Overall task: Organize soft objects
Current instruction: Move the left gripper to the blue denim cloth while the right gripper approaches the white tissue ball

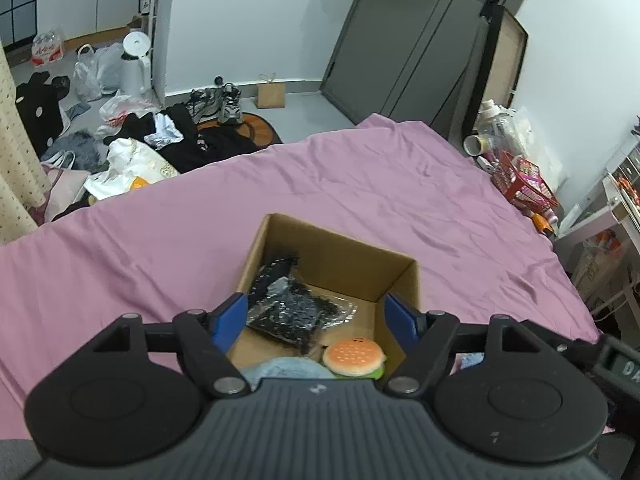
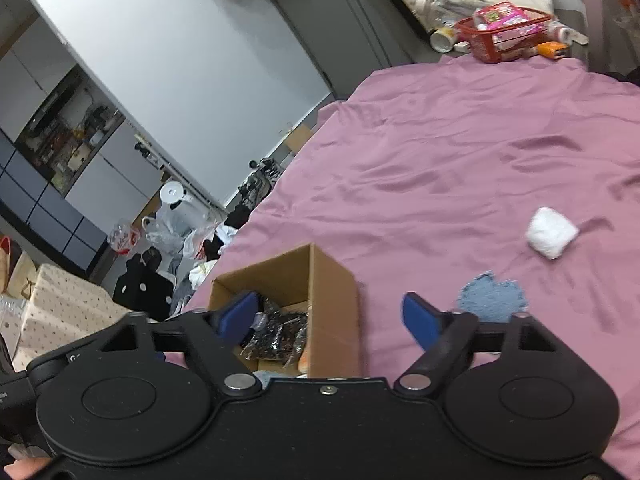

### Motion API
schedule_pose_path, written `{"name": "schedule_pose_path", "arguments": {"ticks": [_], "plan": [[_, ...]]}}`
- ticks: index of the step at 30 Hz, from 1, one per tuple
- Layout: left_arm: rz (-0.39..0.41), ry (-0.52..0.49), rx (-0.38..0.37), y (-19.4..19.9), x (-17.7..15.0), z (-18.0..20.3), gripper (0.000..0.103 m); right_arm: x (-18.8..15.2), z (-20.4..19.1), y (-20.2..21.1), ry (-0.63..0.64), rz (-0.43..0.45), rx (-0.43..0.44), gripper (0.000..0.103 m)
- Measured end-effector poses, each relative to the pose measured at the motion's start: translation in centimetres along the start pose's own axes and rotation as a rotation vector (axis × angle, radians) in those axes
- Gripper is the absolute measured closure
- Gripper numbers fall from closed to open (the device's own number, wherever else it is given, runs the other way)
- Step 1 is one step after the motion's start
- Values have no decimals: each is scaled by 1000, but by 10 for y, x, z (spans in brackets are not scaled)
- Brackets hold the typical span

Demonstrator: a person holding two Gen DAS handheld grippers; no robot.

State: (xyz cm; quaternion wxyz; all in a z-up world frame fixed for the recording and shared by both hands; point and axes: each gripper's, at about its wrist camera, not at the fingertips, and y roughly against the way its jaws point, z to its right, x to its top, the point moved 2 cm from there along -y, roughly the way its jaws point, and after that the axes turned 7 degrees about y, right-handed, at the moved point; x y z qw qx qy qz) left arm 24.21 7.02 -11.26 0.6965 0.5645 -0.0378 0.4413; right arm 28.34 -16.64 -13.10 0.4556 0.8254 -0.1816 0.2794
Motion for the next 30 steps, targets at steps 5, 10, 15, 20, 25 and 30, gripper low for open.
{"name": "schedule_pose_path", "arguments": {"ticks": [5, 10, 15, 20, 25, 30], "plan": [[0, -16, 0, 3, -6, 16, 24, 4, 19, 15, -12, 30, -39, 4], [-11, -40, -4, 5, -14, 36, 23, 8, 39, 23, -61, 27, -73, 1], [-10, -72, -13, 6, -22, 55, 23, 16, 62, 38, -127, 52, -98, 0], [-17, -96, -28, 4, -30, 75, 23, 21, 86, 54, -170, 83, -123, 0], [-6, -104, -32, 0, -38, 92, 23, 25, 105, 68, -196, 119, -138, 0], [-20, -124, -47, -7, -48, 112, 23, 26, 130, 77, -258, 140, -133, 0]]}}
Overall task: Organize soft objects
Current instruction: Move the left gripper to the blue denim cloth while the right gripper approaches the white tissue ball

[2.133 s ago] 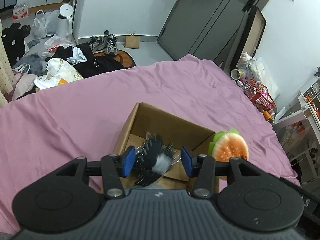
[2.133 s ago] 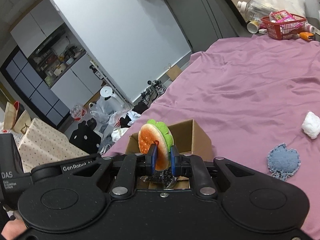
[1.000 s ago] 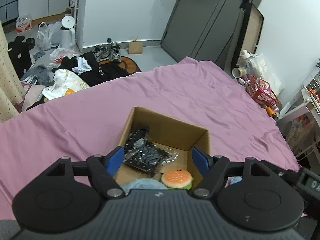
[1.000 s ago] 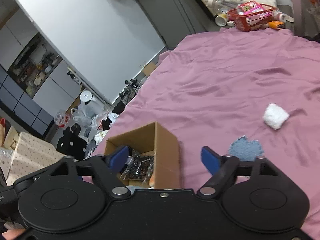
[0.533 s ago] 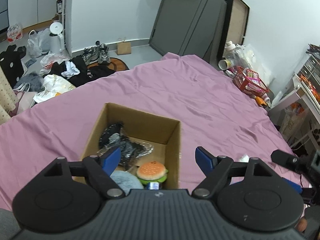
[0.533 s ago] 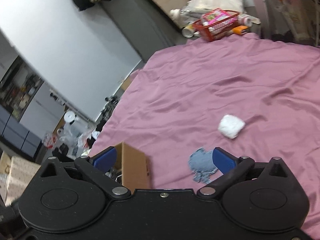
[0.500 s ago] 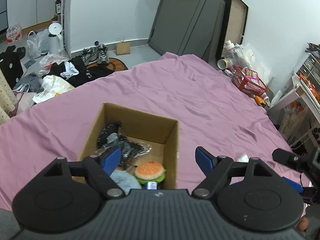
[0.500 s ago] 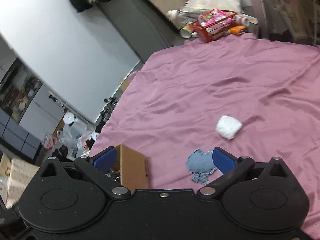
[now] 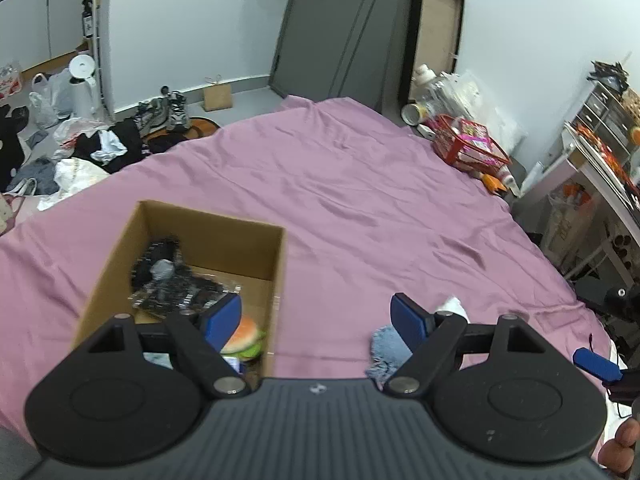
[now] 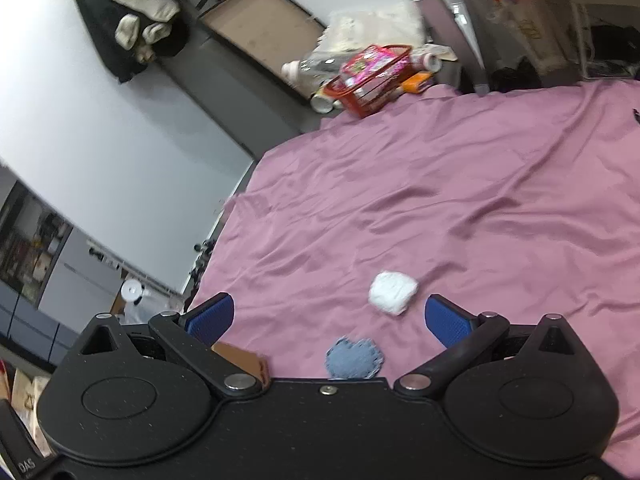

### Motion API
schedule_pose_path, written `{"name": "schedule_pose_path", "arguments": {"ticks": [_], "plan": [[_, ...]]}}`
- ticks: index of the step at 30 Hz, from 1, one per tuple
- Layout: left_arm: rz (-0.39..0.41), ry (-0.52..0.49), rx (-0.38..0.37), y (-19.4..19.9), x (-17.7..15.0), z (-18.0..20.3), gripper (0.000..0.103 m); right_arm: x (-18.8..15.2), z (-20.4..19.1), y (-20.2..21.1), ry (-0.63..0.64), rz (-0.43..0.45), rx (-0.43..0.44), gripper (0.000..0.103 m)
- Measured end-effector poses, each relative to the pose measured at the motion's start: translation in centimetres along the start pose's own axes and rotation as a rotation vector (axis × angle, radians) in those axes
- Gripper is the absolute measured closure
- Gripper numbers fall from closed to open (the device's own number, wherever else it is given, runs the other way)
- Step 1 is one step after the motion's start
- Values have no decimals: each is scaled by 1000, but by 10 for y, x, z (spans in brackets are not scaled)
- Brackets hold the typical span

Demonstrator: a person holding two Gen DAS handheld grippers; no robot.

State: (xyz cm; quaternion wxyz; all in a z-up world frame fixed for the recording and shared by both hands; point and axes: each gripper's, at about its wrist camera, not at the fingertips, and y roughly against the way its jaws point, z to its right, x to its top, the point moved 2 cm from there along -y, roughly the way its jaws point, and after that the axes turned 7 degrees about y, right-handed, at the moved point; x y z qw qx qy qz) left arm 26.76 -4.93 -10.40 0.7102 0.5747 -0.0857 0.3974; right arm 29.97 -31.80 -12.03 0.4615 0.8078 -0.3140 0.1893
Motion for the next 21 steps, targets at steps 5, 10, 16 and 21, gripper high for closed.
{"name": "schedule_pose_path", "arguments": {"ticks": [5, 10, 16, 21], "plan": [[-19, -23, -10, -12, -9, 18, 23, 3, 17, -1, -38, 10, -21, 0], [-50, -32, -12, -28, -18, 32, 23, 4, 28, -6, -63, -3, -22, 0], [-86, -50, -13, -52, -28, 48, 23, 4, 37, -13, -86, -21, -23, 0], [-129, -51, -19, -74, -37, 56, 23, 1, 41, -28, -87, -59, -41, 0]]}}
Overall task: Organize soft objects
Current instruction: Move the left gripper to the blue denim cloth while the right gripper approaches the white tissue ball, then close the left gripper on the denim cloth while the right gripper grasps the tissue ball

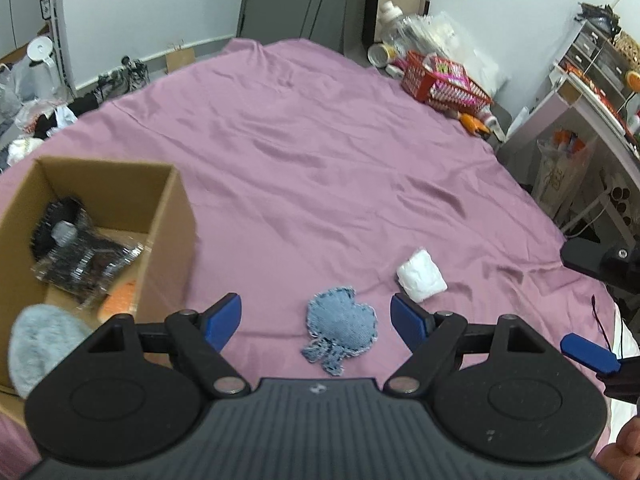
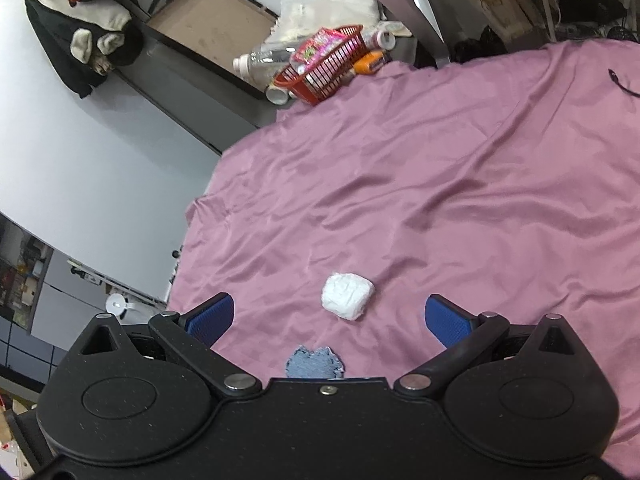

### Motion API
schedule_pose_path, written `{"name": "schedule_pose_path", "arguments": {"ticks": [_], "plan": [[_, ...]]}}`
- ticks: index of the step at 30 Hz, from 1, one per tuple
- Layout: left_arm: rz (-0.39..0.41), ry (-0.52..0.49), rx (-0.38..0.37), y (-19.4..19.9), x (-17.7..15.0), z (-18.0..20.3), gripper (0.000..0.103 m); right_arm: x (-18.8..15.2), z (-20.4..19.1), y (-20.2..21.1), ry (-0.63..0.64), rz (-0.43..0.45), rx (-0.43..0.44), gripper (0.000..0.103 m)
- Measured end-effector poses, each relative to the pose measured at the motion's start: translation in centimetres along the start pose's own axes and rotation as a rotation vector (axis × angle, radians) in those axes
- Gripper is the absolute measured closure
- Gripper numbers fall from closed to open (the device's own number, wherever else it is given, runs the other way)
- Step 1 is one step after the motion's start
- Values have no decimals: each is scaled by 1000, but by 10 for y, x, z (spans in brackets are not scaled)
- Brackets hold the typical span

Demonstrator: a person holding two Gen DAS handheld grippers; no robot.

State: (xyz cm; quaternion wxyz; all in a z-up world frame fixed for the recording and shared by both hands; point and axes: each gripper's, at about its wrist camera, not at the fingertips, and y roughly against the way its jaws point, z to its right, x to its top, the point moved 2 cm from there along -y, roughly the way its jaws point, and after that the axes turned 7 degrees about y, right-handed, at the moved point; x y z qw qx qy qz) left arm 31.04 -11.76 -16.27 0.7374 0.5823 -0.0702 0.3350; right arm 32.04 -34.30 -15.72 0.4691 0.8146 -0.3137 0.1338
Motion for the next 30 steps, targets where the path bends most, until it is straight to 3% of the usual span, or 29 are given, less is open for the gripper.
{"name": "schedule_pose_path", "arguments": {"ticks": [12, 18, 23, 30], "plan": [[-113, 73, -20, -56, -9, -2, 23, -2, -2, -40, 22, -75, -28, 0], [-146, 97, -65, -74, -9, -2, 28, -1, -7, -68, 27, -115, -27, 0], [-162, 129, -95, -84, -13, -5, 55, -3, -4, -88, 18, -142, -56, 0], [-133, 142, -146, -84, -7, -11, 75, -6, -8, -106, 48, -134, -90, 7]]}}
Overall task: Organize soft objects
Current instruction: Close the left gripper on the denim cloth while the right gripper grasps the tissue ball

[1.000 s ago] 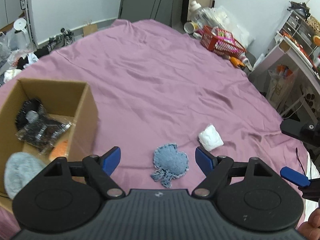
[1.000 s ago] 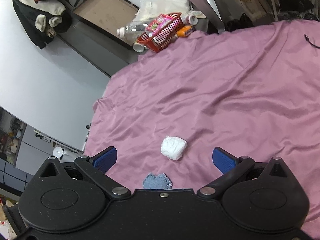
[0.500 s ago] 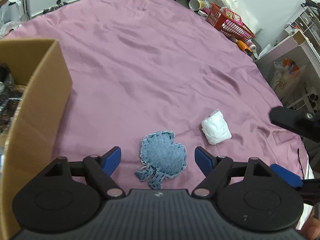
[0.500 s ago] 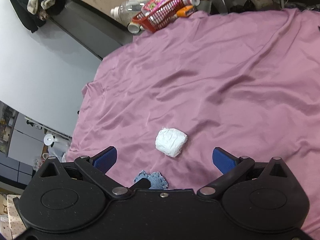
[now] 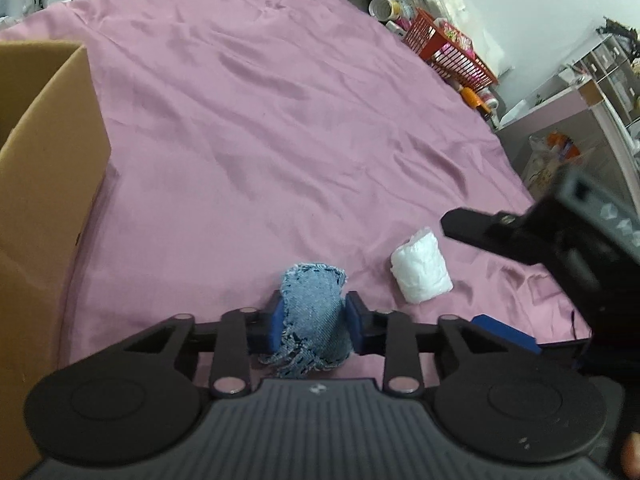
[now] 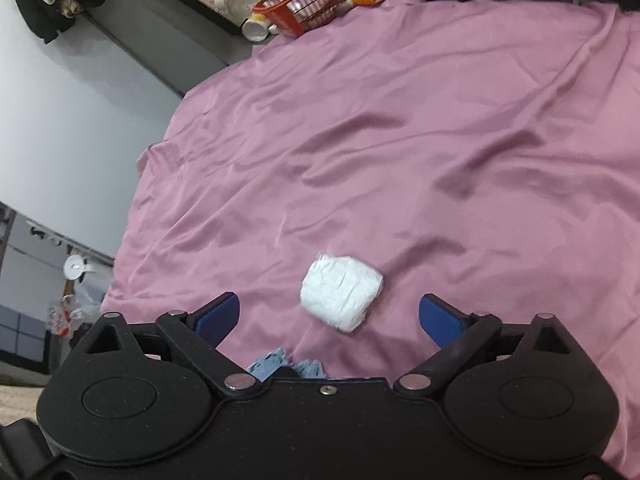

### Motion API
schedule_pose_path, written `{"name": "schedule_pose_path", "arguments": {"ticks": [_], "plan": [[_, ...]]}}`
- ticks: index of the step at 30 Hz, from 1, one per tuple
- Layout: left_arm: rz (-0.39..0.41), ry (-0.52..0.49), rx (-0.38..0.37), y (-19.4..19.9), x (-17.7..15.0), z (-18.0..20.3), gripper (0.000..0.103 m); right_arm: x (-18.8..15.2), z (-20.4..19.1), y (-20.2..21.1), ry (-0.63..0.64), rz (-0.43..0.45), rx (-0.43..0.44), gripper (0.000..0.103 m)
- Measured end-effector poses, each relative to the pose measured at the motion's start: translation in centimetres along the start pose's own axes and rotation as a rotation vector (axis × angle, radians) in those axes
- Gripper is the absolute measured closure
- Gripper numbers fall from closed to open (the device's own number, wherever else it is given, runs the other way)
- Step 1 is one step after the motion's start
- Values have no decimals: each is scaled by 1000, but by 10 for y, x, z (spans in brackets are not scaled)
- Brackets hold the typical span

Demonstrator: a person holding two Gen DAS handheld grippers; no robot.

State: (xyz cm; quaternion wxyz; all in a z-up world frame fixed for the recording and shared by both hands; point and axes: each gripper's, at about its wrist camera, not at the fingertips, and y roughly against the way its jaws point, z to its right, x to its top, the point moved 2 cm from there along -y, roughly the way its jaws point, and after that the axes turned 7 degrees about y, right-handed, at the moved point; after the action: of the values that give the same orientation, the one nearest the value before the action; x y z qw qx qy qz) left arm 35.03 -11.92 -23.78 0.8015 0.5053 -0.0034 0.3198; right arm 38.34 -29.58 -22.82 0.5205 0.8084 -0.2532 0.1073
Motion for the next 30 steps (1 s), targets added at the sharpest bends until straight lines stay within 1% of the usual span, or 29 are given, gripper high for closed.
{"name": "schedule_pose_path", "arguments": {"ticks": [2, 3, 5, 7, 9, 12, 13, 14, 17, 18, 23, 30], "plan": [[14, 7, -13, 2, 3, 0, 78, 1, 1, -5, 6, 5, -19, 17], [20, 7, -16, 3, 5, 0, 79, 1, 1, -7, 8, 4, -27, 19], [32, 1, -21, 5, 9, 1, 79, 1, 0, -11, 11, -2, -29, 26], [37, -4, -26, 7, 12, 1, 79, 0, -2, -16, 19, -14, -21, 31], [43, -5, -30, 9, 15, 1, 79, -2, -5, -20, 31, -20, -24, 32], [53, -5, -32, 13, 18, 1, 79, -3, -9, -25, 55, -24, -39, 43], [54, -5, -32, 14, 19, 1, 79, -4, -8, -27, 57, -27, -47, 51], [55, -5, -31, 16, 19, 0, 79, -4, -8, -29, 61, -33, -57, 55], [63, -4, -34, 21, 20, -2, 80, -5, -8, -29, 75, -29, -71, 57], [66, -2, -35, 23, 20, -3, 79, -5, -10, -26, 86, -18, -74, 60], [87, -2, -19, 31, 19, -10, 79, -5, -14, -14, 125, 26, -63, 61], [129, -3, 9, 53, 18, -13, 79, -3, -17, 7, 131, 75, -34, 61]]}}
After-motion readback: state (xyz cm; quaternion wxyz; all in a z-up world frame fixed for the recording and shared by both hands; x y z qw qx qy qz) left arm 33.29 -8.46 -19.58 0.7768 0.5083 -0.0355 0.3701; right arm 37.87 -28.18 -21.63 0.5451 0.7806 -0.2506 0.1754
